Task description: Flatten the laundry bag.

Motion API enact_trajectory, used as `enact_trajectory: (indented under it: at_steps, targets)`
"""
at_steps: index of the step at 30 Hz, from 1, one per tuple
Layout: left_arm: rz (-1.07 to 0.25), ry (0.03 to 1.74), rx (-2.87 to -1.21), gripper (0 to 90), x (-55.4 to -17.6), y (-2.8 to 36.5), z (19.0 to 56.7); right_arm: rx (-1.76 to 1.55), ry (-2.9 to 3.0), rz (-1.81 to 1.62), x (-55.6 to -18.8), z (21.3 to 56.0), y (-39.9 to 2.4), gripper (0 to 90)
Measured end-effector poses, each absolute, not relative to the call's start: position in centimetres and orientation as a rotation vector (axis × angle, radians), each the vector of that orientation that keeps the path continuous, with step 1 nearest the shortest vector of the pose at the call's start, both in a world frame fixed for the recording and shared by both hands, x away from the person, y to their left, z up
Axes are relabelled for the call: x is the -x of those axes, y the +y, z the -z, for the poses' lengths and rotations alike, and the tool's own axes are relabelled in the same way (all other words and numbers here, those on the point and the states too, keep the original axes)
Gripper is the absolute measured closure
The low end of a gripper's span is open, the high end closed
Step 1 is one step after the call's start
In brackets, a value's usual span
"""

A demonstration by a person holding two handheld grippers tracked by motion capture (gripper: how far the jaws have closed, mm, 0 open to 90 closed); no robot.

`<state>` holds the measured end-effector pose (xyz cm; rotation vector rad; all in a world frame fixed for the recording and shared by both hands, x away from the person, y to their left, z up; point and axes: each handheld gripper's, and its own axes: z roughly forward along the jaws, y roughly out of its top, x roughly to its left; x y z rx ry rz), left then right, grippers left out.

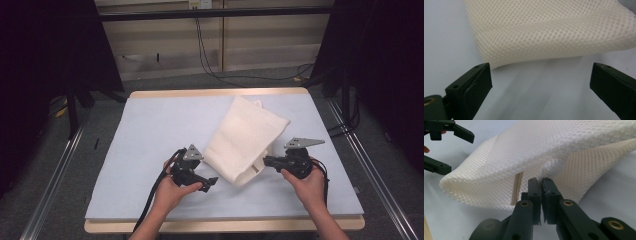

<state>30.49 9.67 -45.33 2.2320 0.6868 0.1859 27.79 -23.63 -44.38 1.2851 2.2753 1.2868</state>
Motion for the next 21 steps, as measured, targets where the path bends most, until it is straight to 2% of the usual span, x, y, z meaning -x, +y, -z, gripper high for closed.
enact_trajectory:
  at_steps: [21]
  targets:
    - [-0.189, 0.65, -2.214, 1.3, -30.3, 8.6, 45.1, -1.251, 2.277, -1.331, -27.8, 43.8, -22.7, 84.8]
